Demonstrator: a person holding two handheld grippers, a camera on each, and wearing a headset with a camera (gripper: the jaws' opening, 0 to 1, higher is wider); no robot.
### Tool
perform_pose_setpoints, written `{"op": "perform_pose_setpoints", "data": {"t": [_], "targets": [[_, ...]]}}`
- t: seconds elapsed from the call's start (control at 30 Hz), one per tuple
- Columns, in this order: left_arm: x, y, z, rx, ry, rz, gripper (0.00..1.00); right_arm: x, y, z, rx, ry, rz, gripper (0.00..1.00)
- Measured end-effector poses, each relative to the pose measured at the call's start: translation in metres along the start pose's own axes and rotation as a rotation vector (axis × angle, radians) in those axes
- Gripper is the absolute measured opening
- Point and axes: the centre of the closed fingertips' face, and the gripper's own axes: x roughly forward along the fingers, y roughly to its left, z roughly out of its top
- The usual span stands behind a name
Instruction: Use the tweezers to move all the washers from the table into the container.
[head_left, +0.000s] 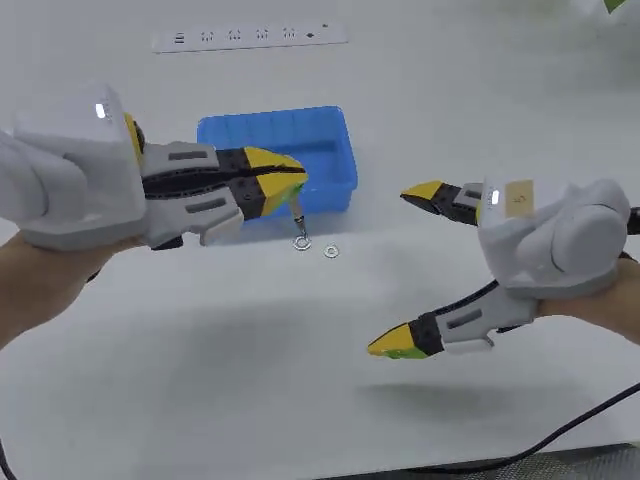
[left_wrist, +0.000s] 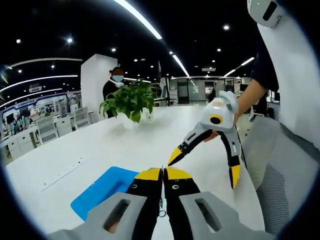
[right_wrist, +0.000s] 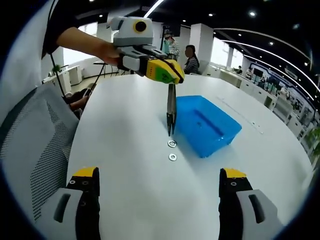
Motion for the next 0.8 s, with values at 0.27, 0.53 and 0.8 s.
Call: {"op": "perform_pose_setpoints", "data": {"t": [0.27,0.53,0.8], "targets": [[0.004,-0.001,-0.009,0.015,0.029,-0.012,0.04,0.000,-0.001,-0.009,0.075,-0.019,-0.015,1.00],[0.007,-0.001,-0.017,0.009,0.045,-0.018,0.04,-0.001,-0.005,-0.003,0.165,-0.079,-0.043,1.00],[0.007,-0.002,-0.023,0.025,0.067,-0.031,0.04,0.001,-0.005,-0.003,0.184,-0.080,-0.036,1.00]]}}
